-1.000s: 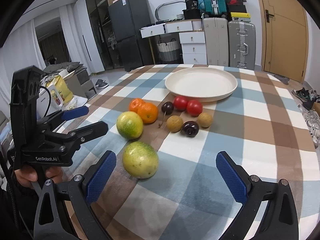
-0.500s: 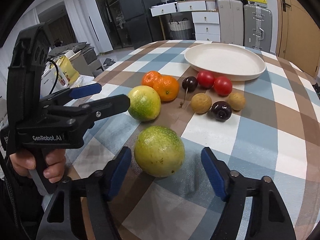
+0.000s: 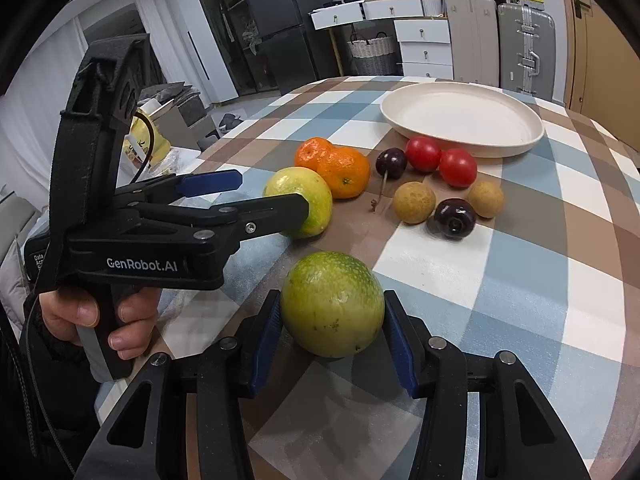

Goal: Organize fruits
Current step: 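Grasp the large yellow-green fruit with the right gripper while the left grasps another, then carry both green fruits onto the white plate and open both grippers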

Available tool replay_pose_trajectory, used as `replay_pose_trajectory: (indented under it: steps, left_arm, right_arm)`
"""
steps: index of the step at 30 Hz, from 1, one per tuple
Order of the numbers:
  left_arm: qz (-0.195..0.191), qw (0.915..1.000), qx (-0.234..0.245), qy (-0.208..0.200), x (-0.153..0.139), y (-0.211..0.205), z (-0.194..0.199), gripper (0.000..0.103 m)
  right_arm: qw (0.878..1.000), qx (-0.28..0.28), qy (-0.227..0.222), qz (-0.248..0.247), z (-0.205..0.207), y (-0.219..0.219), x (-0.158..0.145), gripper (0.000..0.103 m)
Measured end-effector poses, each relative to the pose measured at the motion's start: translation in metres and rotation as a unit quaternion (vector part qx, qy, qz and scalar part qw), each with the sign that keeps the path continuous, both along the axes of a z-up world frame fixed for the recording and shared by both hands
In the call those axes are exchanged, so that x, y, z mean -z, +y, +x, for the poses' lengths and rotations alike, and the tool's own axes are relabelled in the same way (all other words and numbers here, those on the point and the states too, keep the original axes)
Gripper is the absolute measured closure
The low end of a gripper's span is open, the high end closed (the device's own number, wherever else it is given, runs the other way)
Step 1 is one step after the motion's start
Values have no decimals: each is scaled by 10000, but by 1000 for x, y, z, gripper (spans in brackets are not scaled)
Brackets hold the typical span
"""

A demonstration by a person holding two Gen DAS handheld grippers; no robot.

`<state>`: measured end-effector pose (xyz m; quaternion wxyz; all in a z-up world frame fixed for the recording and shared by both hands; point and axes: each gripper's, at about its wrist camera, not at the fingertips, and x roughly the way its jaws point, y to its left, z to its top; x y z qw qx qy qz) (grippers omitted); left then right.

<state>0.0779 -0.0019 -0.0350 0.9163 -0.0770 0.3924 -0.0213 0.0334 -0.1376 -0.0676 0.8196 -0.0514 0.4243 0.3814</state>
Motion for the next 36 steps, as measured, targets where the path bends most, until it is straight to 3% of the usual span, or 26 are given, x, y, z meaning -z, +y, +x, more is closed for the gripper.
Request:
replay_pose_trajectory:
  steps: [2, 5, 8, 10, 12, 25, 36]
  left_arm:
    - [32, 10000, 24, 51, 1, -2, 2, 2]
    - [-22, 9998, 98, 189, 5, -4, 7, 12]
    - [-171, 9992, 214, 284, 9, -7, 10, 25]
    - [-211, 9989, 322, 271, 10, -10, 9, 45]
    - [-281, 9982, 457, 270, 10, -13, 8, 52]
    - [-262, 9976, 628, -145, -12, -22, -10, 53]
    - [-327, 9962, 608, -525, -45, -23, -10, 53]
  right_arm:
    - [10000, 64, -13, 6, 1, -4, -1, 53]
    - [9998, 174, -38, 16, 2, -11, -3, 53]
    - [9997, 257, -41, 15, 4, -16, -4, 53]
    - [9995, 309, -42, 22, 5, -19, -4, 53]
    - [9994, 342, -53, 45, 5, -23, -5, 53]
    - [9982, 522, -208, 215, 9, -36, -15, 53]
    - [9947, 707, -463, 589, 24, -50, -46, 53]
